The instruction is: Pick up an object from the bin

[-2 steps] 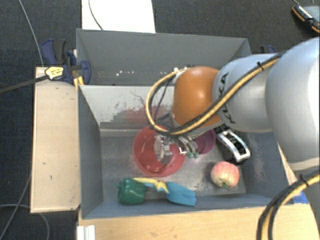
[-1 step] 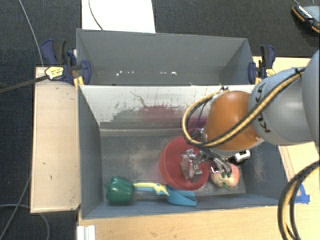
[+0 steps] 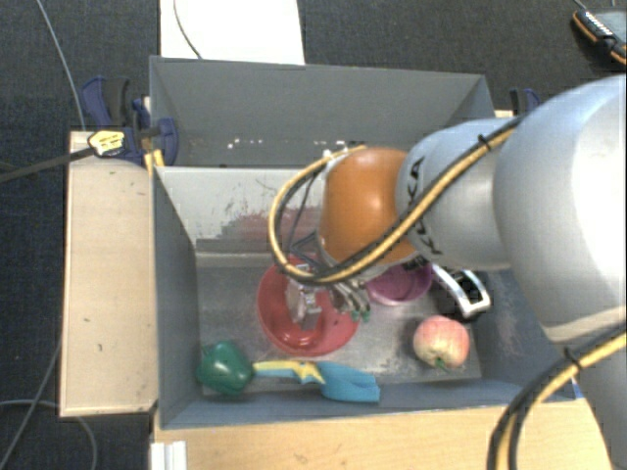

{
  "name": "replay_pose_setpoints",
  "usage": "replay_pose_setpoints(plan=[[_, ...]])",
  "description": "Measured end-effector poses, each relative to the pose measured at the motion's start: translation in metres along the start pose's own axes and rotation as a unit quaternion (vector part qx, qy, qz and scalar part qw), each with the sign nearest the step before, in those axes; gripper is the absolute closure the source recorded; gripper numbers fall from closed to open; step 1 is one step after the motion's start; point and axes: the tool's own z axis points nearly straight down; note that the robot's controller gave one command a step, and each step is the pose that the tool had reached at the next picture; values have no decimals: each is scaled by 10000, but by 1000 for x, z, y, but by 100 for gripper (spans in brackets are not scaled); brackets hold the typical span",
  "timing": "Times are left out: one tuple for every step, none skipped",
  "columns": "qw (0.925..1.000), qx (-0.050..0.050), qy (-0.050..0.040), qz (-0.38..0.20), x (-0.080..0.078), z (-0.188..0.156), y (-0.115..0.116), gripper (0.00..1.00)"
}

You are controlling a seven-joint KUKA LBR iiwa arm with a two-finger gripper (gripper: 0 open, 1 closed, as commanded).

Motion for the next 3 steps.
replay_pose_setpoints(plan=[[10000, -1, -1, 6, 0, 0, 0, 100], [10000, -6, -31, 1, -3, -11, 0, 100], [10000, -4, -10, -24, 1, -15, 2, 100]])
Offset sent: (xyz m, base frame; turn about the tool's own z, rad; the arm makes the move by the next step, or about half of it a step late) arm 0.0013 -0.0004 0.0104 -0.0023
